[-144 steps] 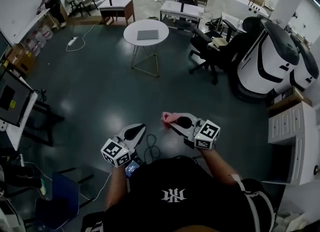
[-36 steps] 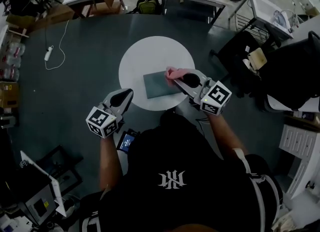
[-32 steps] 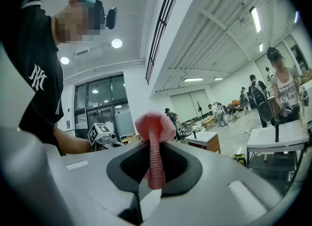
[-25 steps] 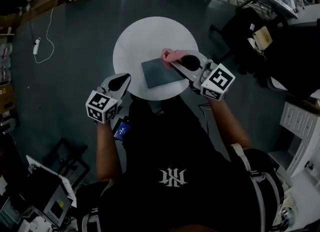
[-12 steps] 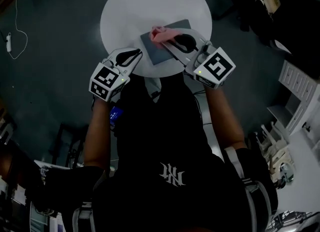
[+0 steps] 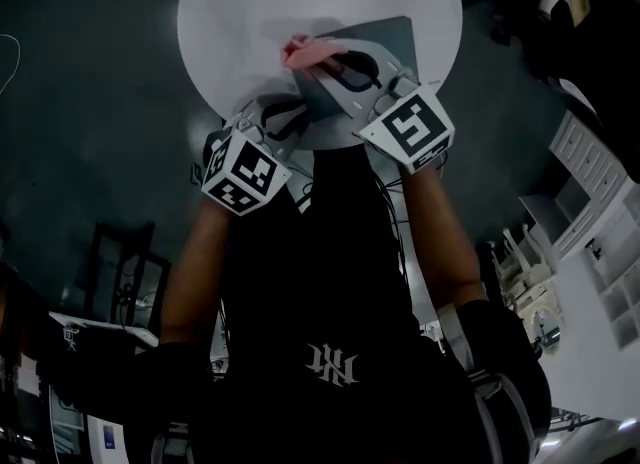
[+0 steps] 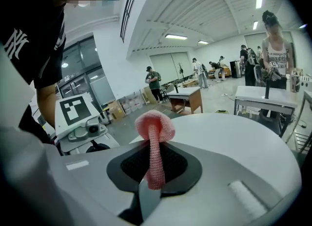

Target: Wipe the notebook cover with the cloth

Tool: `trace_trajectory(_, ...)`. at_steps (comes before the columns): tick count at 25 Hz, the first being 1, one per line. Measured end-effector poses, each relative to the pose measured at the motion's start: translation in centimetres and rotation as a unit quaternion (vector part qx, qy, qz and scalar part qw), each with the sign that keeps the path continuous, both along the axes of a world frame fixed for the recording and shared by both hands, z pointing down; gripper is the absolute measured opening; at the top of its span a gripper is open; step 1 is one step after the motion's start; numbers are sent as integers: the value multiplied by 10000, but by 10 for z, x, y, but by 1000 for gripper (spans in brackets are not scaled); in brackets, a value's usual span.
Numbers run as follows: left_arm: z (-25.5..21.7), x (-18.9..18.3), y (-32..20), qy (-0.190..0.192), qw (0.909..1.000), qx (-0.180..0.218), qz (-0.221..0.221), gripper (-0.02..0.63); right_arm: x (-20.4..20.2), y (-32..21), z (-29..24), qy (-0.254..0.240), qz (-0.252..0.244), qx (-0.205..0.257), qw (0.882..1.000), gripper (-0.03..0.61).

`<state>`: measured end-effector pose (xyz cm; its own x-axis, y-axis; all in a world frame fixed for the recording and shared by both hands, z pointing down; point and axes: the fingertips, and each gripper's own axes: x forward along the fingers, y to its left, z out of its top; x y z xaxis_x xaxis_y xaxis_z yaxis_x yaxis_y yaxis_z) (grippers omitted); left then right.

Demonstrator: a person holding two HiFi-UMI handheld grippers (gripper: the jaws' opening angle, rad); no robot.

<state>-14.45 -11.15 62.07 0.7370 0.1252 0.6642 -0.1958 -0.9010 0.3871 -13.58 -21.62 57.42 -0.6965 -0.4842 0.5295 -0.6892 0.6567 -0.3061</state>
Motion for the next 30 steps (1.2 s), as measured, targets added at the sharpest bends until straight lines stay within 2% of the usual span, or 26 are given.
trace_trajectory(2,10,4,7,-50,9999,90,119,57,-7,3,19,154,-192,-57,9997,40)
trace_trajectory(4,17,8,9,-90,9993,256,242,58,-12,3,38,511,-398,-71,9979,40)
trace_trajectory(8,23,12,19,-131,9968,577,536,58,-21,9,66,1359,-798,30,9875,40)
trace_trajectory(11,28,13,25,-208,9952,669,688,64,-27,11,78,1694,-935,63,9811,38)
trace_trajectory(21,42,21,30,-611,9872,1094,985,54,-11,14,85,1746,-962,130,9798,37)
trace_trajectory(30,43,28,31,-898,9831,1068,1185,55,25,19,85,1808,-792,112,9803,37)
